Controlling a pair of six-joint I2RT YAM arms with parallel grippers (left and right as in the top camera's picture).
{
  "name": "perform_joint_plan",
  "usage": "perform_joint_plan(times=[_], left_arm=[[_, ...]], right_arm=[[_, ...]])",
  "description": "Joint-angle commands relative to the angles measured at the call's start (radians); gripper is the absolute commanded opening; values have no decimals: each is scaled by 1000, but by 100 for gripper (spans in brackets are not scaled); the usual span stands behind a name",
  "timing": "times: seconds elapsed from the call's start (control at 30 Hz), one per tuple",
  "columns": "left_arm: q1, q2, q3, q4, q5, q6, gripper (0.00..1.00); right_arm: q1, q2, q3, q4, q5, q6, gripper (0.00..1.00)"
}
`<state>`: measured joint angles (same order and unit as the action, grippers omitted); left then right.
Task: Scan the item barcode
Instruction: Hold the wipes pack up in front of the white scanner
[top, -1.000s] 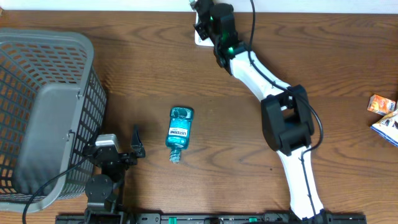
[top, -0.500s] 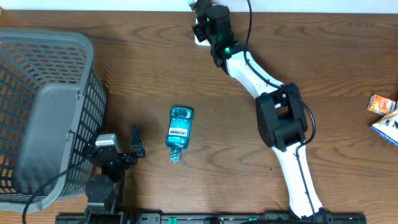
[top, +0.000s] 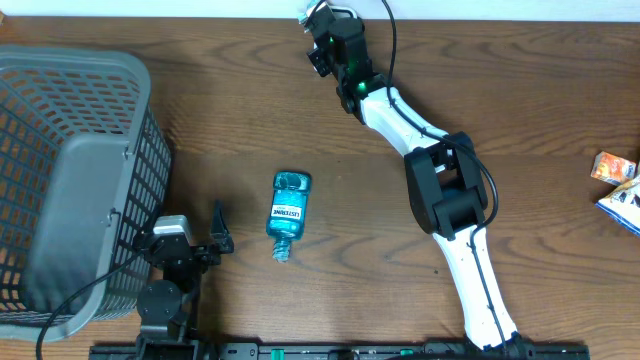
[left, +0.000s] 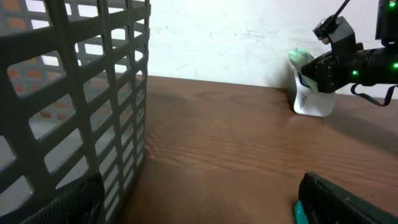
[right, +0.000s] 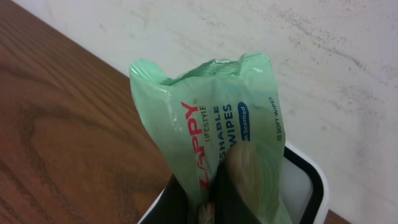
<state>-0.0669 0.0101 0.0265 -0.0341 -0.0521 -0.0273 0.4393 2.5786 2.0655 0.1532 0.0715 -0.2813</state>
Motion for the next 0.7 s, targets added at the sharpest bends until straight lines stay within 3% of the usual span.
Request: perform_joint_plan(times=[0.0, 0.37, 0.67], left_arm=[[5, -6, -23, -32, -16, -8, 100], [5, -6, -23, -32, -16, -8, 100], [5, -6, -23, -32, -16, -8, 100]], right_arm=[[2, 23, 18, -4, 39, -3, 1], [4, -16, 206, -158, 53, -3, 1], [4, -22, 209, -180, 75, -2, 1]])
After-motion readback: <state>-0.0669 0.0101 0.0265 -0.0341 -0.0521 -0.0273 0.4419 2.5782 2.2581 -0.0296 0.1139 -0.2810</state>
